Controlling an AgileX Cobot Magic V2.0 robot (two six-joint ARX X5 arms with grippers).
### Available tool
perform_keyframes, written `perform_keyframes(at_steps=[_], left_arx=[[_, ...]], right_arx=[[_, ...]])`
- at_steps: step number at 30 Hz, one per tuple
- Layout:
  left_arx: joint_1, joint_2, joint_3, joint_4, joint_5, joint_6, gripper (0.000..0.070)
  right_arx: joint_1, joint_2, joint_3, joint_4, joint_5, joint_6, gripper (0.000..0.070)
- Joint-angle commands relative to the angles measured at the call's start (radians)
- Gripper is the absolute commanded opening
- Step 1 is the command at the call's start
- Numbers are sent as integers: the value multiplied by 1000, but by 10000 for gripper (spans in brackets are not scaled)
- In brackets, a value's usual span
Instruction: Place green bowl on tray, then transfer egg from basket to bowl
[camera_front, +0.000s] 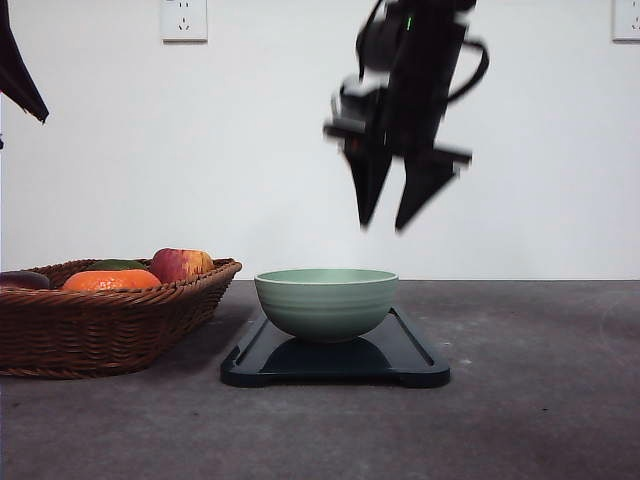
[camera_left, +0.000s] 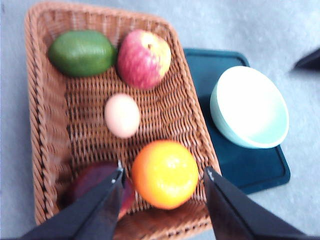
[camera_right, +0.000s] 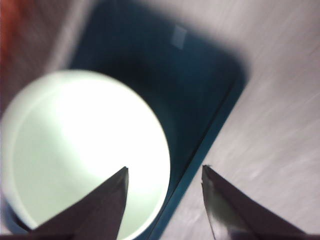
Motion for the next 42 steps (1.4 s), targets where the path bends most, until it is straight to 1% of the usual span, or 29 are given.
perform_keyframes(at_steps=[1, 3, 6, 16, 19, 22, 26, 32, 34, 37, 39, 42], left_arx=[[-1, 6, 23, -1, 5, 3, 311], [-1, 6, 23, -2, 5, 3, 311], [-1, 6, 23, -2, 5, 3, 311], [-2, 6, 23, -5, 6, 3, 311], [-2, 6, 23, -6, 6, 1, 311], [-4, 6, 23, -10, 6, -5, 311], [-21, 6, 23, -27, 6, -20, 311], [-73, 9, 35, -30, 2, -39, 305], [-103, 21, 59, -31, -23, -47, 304], [-153, 54, 120, -44, -113, -49, 286], [-187, 94, 182, -79, -189, -47, 260], [-231, 183, 295, -160, -282, -21, 266]], right_arx=[[14, -35, 3, 36, 6, 6, 286], [17, -80, -38, 82, 6, 6, 285], [21, -160, -150, 169, 2, 6, 284], [26, -538, -699, 529, -2, 6, 273], [24, -668, -850, 605, -1, 6, 271], [24, -793, -978, 636, 0, 5, 271], [24, -948, -1123, 639, 0, 6, 270], [24, -1156, -1295, 639, 1, 17, 268], [24, -1210, -1334, 639, 1, 20, 268], [24, -1260, -1363, 636, 1, 22, 268], [24, -1275, -1365, 633, 1, 26, 268], [24, -1277, -1365, 642, 1, 30, 268]])
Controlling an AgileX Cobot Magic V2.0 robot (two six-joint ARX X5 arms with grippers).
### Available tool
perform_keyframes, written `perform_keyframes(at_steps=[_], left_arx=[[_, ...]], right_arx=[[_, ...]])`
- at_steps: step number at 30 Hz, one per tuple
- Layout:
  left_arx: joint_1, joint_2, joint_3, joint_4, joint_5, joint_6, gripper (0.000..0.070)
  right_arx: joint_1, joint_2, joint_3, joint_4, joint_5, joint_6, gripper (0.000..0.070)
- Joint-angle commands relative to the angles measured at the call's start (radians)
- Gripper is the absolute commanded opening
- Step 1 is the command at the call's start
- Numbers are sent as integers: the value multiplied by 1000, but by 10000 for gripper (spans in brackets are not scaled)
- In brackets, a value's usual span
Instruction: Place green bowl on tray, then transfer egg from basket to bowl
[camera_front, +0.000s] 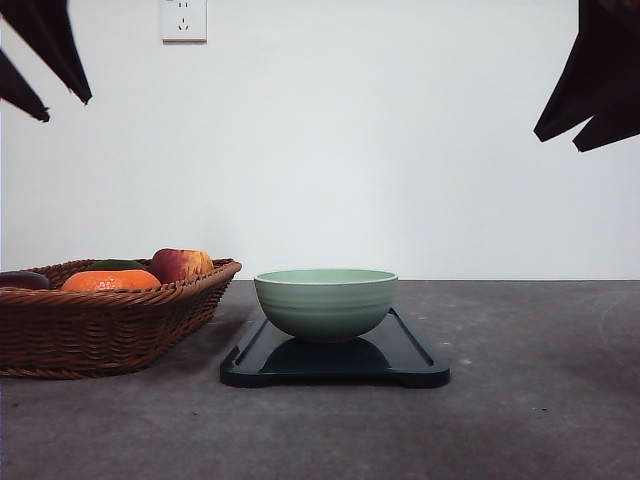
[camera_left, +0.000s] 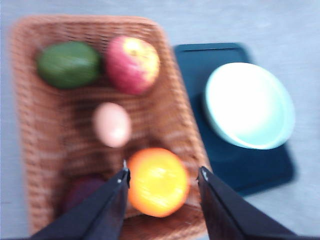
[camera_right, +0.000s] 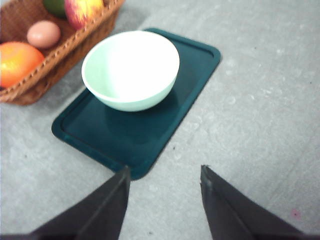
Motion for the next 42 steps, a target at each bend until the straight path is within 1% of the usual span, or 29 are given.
perform_keyframes(at_steps=[1, 2, 5, 7, 12, 14, 17, 20, 23, 30, 42], left_arx=[[-20, 70, 87, -45, -47, 31, 276], [-31, 107, 127, -78, -66, 38, 289], [-61, 231, 243, -167, -124, 50, 362], [-72, 306, 298, -197, -149, 49, 369], [-82, 470, 379, -206, -195, 42, 371], [-83, 523, 391, -205, -231, 41, 394], [-83, 596, 395, -202, -272, 37, 402], [-82, 649, 395, -183, -285, 32, 411], [-79, 693, 395, -148, -286, 26, 483], [-77, 752, 395, -82, -286, 25, 480], [-70, 805, 395, -65, -286, 18, 472]], right_arx=[[6, 8, 5, 15, 1, 14, 268], [6, 9, 5, 17, 1, 14, 268], [6, 9, 5, 17, 1, 14, 268], [6, 9, 5, 17, 1, 14, 268], [6, 9, 5, 17, 1, 15, 268], [6, 9, 5, 16, 1, 18, 268], [6, 9, 5, 16, 1, 27, 268], [6, 9, 5, 16, 1, 31, 268], [6, 9, 5, 16, 1, 35, 268], [6, 9, 5, 16, 1, 48, 268], [6, 9, 5, 16, 1, 48, 268]])
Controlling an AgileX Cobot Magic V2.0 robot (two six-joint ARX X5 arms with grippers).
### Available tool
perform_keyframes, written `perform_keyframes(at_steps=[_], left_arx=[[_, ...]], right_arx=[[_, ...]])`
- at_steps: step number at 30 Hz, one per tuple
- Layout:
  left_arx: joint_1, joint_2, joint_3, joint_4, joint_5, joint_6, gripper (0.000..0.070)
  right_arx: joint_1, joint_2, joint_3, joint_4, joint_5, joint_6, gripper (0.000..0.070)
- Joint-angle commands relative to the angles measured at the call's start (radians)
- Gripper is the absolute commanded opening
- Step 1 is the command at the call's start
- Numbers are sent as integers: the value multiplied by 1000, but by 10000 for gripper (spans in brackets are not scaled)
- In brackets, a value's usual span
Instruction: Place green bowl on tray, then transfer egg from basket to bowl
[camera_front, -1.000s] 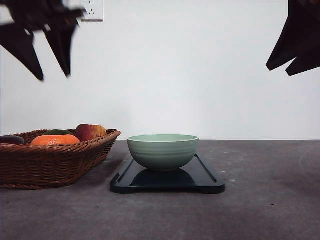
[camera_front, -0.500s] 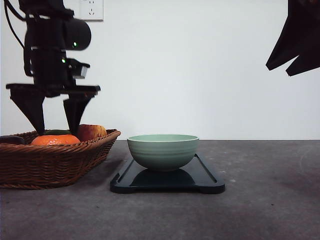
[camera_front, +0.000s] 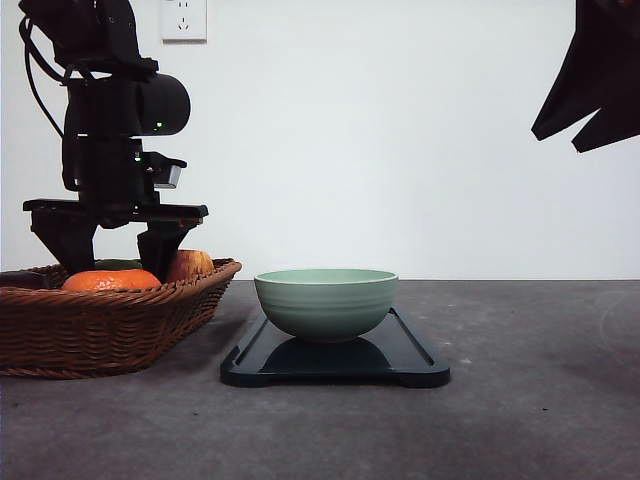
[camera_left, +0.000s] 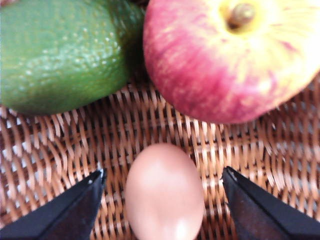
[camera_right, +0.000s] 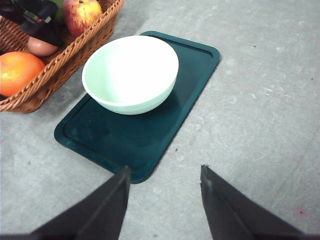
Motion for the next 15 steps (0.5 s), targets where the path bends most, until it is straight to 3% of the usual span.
perform_keyframes(at_steps=[1, 12, 14, 15], left_arx=[[0, 33, 24, 7, -3, -6, 472], [2, 66, 24, 16, -3, -8, 465], [2, 66, 24, 20, -2, -8, 444], [2, 66, 24, 20, -2, -8, 401]], right_arx=[[6, 7, 5, 11, 2, 12, 268], [6, 7, 5, 11, 2, 12, 268], [6, 7, 5, 11, 3, 12, 268], [6, 7, 5, 11, 4, 12, 268]])
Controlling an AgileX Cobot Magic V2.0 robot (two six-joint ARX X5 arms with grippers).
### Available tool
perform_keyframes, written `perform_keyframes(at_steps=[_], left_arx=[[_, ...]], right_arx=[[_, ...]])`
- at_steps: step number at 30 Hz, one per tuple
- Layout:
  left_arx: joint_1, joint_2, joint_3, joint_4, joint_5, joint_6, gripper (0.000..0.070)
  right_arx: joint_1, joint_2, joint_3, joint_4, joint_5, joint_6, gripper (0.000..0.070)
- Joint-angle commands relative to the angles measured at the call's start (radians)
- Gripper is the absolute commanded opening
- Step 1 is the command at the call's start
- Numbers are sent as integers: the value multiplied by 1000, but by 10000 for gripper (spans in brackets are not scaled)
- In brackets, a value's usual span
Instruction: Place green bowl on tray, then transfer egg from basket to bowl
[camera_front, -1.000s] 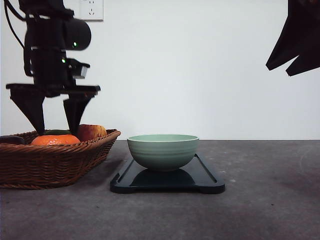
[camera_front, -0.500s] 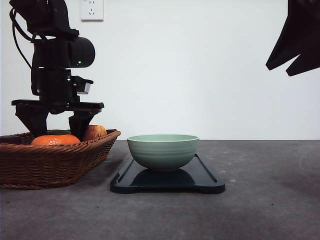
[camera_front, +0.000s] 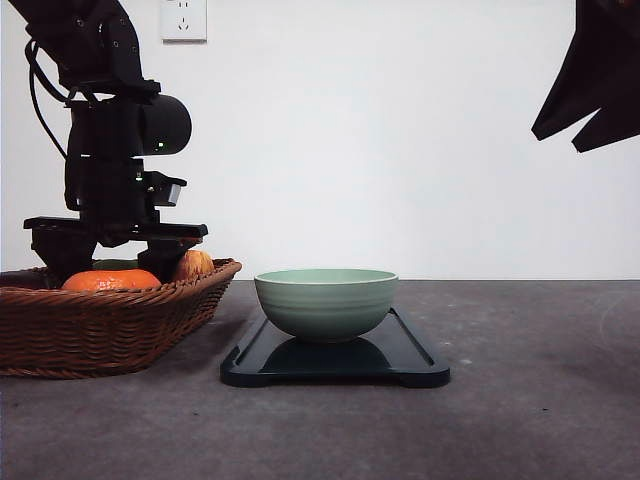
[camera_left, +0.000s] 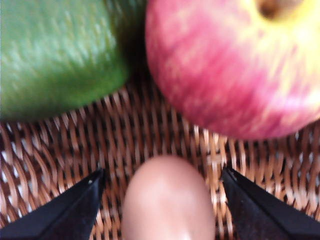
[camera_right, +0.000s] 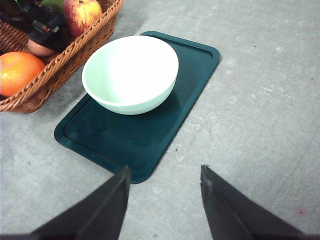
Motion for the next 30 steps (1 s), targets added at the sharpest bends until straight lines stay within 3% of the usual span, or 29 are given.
perform_keyframes(at_steps=[1, 4, 11, 14, 30], left_arx=[[-2, 23, 24, 3, -2, -5, 358], [-2, 23, 24, 1, -2, -4, 267], [-2, 21, 25, -5, -3, -4, 253], [-2, 14, 28, -8, -2, -4, 210], [-24, -185, 30, 8, 25, 6, 212]], right_arx=[[6, 7, 5, 11, 3, 12, 268], [6, 7, 5, 11, 3, 12, 268], [6, 7, 5, 11, 7, 12, 268], [6, 7, 5, 11, 7, 12, 268], [6, 7, 5, 11, 7, 12, 268]])
